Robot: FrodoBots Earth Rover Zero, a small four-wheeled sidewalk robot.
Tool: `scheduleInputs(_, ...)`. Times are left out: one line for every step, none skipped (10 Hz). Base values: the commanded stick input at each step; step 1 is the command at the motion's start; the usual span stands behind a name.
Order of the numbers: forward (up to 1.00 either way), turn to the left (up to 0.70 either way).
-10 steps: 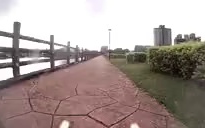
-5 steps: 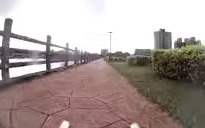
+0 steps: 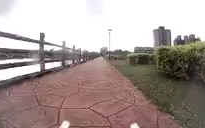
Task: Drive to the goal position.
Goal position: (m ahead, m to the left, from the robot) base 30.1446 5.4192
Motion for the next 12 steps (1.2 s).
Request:
scheduleInputs(0.7, 0.0)
scheduleInputs(0.7, 0.0)
scheduleInputs(0.7, 0.0)
scheduleInputs(0.7, 0.0)
scheduleInputs(0.7, 0.0)
scheduleInputs(0.7, 0.0)
scheduleInputs(0.7, 0.0)
scheduleInputs(0.7, 0.0)
scheduleInputs(0.7, 0.0)
scheduleInputs(0.7, 0.0)
scheduleInputs(0.7, 0.0)
scheduleInputs(0.7, 0.0)
